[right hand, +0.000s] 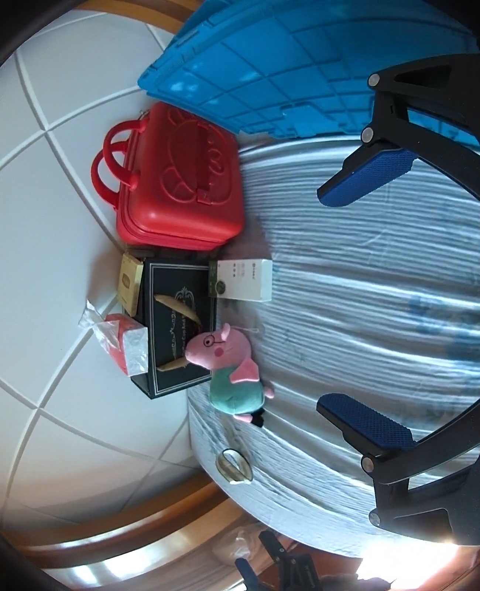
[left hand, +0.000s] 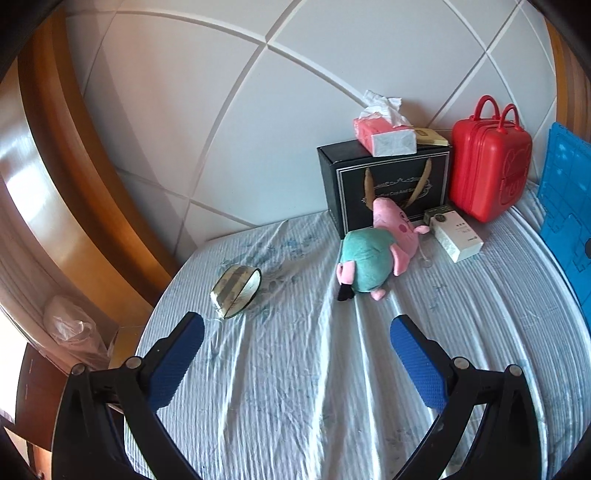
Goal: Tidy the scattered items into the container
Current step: 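Withdraw both tools from the crate back toward the bed, then grasp the clear tape roll with the left tool while the right tool grasps the white patch box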
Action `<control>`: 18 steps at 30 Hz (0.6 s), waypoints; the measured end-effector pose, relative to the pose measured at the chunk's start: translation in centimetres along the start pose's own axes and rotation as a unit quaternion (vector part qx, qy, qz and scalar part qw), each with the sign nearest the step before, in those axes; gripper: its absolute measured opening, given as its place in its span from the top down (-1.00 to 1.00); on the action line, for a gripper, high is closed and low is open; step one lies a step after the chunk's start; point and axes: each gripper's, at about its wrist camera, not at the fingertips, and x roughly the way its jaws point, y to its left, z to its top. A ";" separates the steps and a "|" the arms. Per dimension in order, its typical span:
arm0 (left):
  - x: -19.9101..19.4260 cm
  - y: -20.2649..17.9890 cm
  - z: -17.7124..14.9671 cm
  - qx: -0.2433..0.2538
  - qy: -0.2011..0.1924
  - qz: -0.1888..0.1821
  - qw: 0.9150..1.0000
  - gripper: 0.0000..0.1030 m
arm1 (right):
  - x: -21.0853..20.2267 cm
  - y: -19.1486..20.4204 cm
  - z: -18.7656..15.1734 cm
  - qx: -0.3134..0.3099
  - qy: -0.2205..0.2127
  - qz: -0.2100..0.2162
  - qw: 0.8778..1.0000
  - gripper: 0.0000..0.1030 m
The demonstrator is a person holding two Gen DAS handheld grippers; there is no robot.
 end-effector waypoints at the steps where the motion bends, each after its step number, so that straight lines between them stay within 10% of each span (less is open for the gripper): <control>1: 1.2 0.6 -0.3 0.001 0.000 0.004 1.000 -0.99 | 1.3 0.0 0.2 0.001 0.001 0.002 1.000 -0.99; 18: 21.9 9.3 -3.4 0.058 0.010 0.009 0.998 -0.99 | 21.5 -0.7 2.4 -0.023 0.017 -0.031 0.999 -0.99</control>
